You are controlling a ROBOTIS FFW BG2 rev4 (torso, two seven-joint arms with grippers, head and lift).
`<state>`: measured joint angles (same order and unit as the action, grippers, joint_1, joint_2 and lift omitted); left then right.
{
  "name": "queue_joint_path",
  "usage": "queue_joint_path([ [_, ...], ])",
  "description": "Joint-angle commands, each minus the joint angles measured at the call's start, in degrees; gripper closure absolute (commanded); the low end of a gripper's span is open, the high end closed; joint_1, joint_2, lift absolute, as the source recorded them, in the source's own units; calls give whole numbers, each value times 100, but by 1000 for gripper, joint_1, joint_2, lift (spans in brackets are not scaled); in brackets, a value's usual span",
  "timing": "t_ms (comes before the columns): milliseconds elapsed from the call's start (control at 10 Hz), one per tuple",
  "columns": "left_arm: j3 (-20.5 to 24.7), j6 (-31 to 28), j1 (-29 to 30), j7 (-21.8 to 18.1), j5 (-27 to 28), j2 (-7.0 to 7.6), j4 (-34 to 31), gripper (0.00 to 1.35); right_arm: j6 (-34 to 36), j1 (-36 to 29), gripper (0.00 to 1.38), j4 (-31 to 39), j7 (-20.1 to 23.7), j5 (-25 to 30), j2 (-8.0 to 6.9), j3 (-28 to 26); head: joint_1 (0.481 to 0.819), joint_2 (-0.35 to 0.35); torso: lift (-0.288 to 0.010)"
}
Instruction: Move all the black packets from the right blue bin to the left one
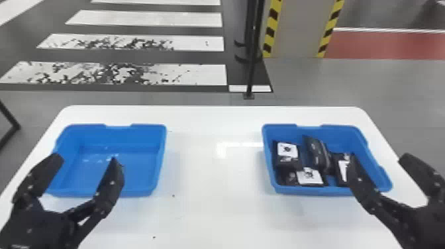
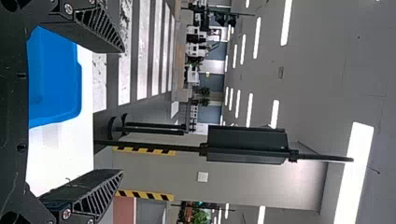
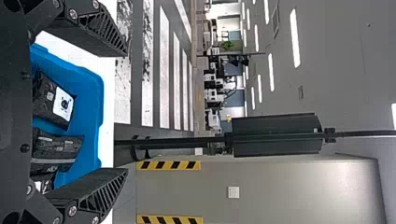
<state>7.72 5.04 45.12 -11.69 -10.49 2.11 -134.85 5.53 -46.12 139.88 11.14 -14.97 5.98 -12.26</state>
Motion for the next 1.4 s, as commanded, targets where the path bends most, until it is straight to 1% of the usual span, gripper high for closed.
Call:
queue_joint_path([
  [0, 5, 31, 1, 0, -2, 0, 6, 116, -5, 0, 151, -3, 2, 0, 0, 3, 695, -32, -140],
  [600, 5, 73, -13, -18, -25, 0, 34, 116, -104, 14, 151, -74, 20, -46, 0, -8, 695, -32, -140],
  [700, 5, 73, -13, -18, -25, 0, 34, 116, -33, 42, 151, -88, 20, -57, 0, -20, 695, -33, -140],
  [800, 17, 73, -13, -26, -25, 0, 34, 116, 192, 169, 151, -102, 11, -57, 9, -54, 695, -33, -140],
  [900, 17, 73, -13, -26, -25, 0, 34, 116, 627, 394, 150, -116, 11, -103, 44, -88, 695, -36, -140],
  [1000, 17, 59, -13, -35, -25, 0, 34, 116, 1204, 661, 147, -116, 11, -172, 114, -100, 695, -37, -140],
  [1300, 5, 59, -27, -35, -36, 0, 49, 116, 3159, 1505, 151, -130, 20, -343, 220, -88, 695, -31, -140],
])
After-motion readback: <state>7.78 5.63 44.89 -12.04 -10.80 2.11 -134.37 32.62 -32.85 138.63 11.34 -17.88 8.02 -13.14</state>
